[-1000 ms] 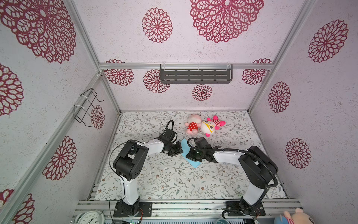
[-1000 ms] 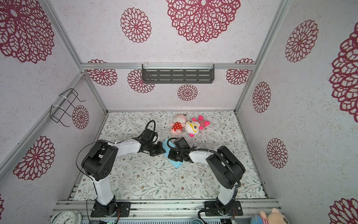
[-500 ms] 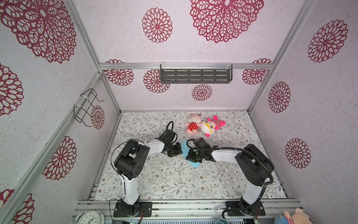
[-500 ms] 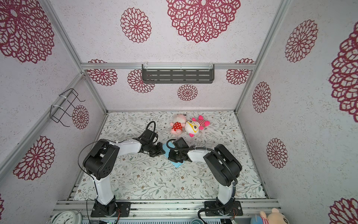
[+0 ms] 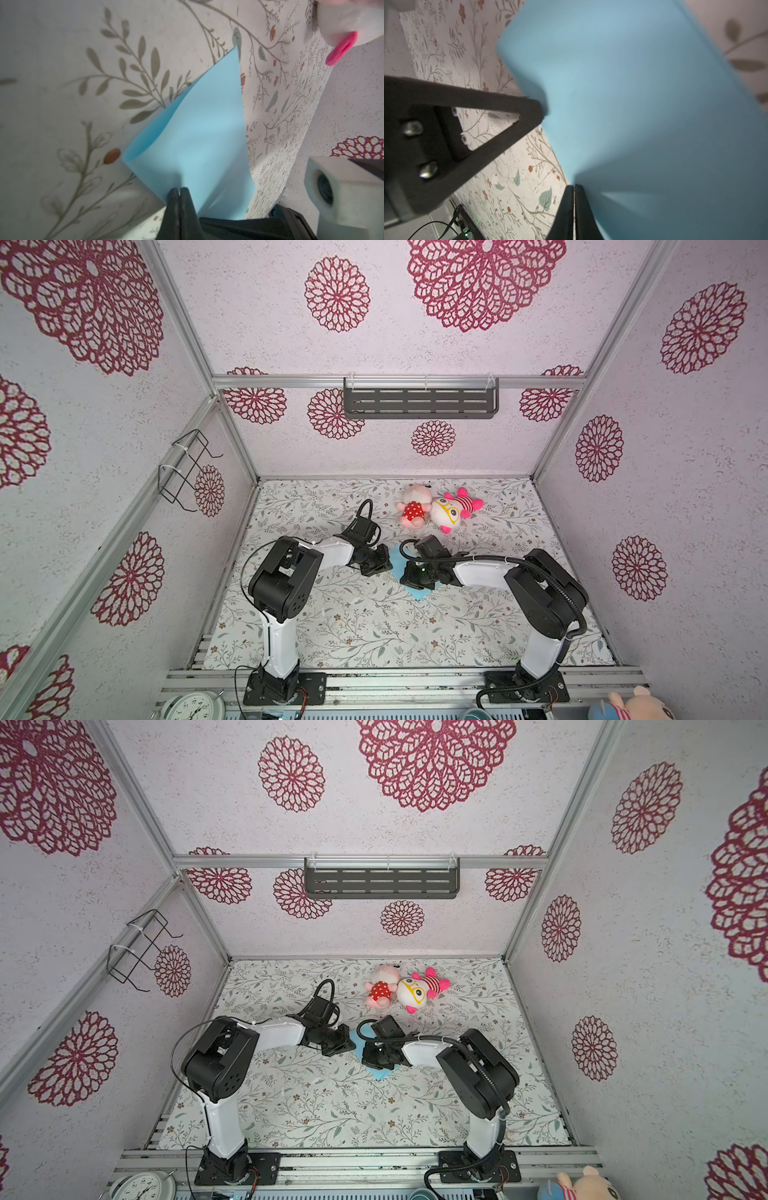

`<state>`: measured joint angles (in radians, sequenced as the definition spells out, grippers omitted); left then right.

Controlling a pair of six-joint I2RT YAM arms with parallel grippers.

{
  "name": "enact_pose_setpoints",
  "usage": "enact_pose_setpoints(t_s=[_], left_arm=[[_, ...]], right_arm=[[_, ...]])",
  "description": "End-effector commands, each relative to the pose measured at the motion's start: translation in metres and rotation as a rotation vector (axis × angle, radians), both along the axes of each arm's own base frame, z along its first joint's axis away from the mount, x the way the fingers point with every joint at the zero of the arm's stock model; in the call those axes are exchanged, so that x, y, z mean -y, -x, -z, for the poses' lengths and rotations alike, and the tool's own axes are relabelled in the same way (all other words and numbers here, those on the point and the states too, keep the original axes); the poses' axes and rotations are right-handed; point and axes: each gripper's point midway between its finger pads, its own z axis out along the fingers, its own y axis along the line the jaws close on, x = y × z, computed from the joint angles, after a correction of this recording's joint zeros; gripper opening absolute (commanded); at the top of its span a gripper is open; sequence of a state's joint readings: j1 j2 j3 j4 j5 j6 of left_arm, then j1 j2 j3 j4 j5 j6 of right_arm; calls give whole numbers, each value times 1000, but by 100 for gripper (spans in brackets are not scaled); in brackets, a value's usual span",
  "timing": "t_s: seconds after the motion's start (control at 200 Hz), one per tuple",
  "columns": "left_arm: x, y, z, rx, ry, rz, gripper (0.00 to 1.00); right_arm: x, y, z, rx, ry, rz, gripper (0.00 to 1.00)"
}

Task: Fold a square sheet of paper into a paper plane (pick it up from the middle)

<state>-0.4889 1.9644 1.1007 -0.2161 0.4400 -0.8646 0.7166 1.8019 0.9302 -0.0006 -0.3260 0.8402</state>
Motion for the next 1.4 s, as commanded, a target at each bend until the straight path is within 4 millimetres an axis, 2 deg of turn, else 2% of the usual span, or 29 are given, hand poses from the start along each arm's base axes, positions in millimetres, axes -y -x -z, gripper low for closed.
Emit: enact_pose_setpoints(t_s=[0.0, 0.275, 0.575, 0.78, 0.861, 1.006, 1.061, 1.071, 1.126, 1.211, 1.396], left_arm=[[-31, 20, 40, -109, -146, -47, 1], [-34, 18, 40, -105, -158, -51, 0], [-36, 16, 39, -101, -169, -55, 0], [-35, 15, 37, -95, -167, -48, 0], [-30, 11, 31, -79, -149, -34, 0], [-17, 1, 9, -27, -76, -6, 3], [-12, -2, 3, -12, -58, 9, 4], [-10, -5, -9, 15, -42, 10, 4], [-6, -9, -20, 40, -23, 20, 6], [-3, -13, -26, 55, -10, 28, 7], [-1, -16, -22, 46, -20, 28, 6]], right_arm=[[21, 23, 8, -56, 68, -12, 10], [39, 43, 19, -101, 104, -7, 10], [53, 67, 22, -147, 113, -21, 10], [72, 82, 30, -168, 162, -9, 10], [63, 73, 17, -121, 119, -17, 10], [39, 36, -40, 86, 1, -19, 14], [36, 25, -52, 141, -12, -19, 17], [36, 23, -54, 151, -15, -19, 18], [34, 15, -54, 166, -15, -18, 19], [35, 4, -44, 155, 4, -9, 19], [23, -6, -31, 120, -1, -52, 19]])
